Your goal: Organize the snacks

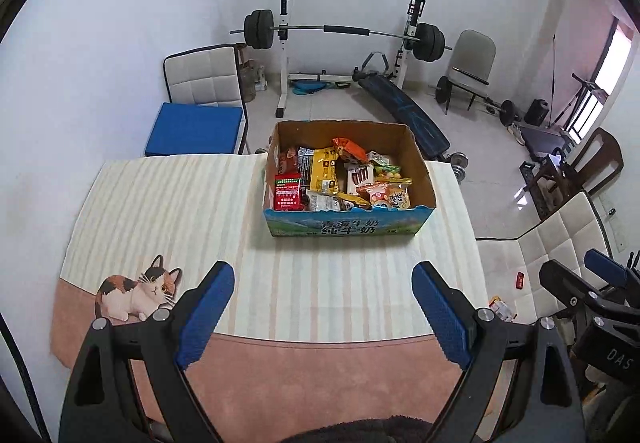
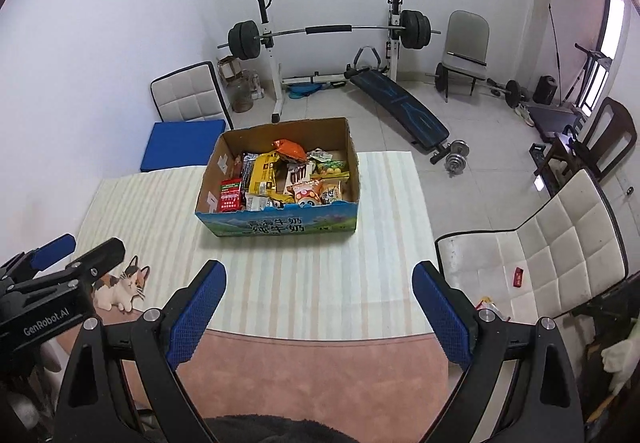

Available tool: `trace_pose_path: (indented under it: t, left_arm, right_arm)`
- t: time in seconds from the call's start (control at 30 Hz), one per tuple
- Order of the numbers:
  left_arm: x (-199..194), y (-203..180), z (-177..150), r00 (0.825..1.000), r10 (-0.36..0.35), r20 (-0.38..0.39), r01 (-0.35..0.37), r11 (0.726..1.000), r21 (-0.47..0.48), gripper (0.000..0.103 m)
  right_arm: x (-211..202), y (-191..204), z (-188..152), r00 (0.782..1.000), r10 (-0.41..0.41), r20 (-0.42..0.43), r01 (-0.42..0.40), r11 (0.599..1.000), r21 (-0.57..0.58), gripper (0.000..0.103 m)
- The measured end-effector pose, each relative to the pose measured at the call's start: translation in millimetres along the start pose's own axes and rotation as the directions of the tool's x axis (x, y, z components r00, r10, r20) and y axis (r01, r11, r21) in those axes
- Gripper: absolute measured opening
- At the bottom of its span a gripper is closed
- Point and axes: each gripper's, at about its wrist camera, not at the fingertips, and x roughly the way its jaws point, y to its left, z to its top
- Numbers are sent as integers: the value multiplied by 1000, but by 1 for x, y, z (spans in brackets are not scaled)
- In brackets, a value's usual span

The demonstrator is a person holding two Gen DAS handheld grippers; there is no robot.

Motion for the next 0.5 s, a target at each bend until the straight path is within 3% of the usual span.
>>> trace_pose_path:
  t: [0.27, 0.33, 0.5]
  left_arm:
    - [3, 2, -2, 1000, 11, 16, -11, 1000, 0, 92]
    - [7, 2, -1, 999, 23, 24, -23, 1000, 3, 102]
    - [20, 4, 5, 999, 37, 39, -38, 999, 3, 103]
  right_arm:
    - [1, -6, 0, 999, -28, 25, 27, 999, 28, 101]
    - [5, -7, 3, 999, -30, 29, 29, 999, 35, 101]
    - [16, -6, 11, 997, -56, 54, 54, 998, 36, 102]
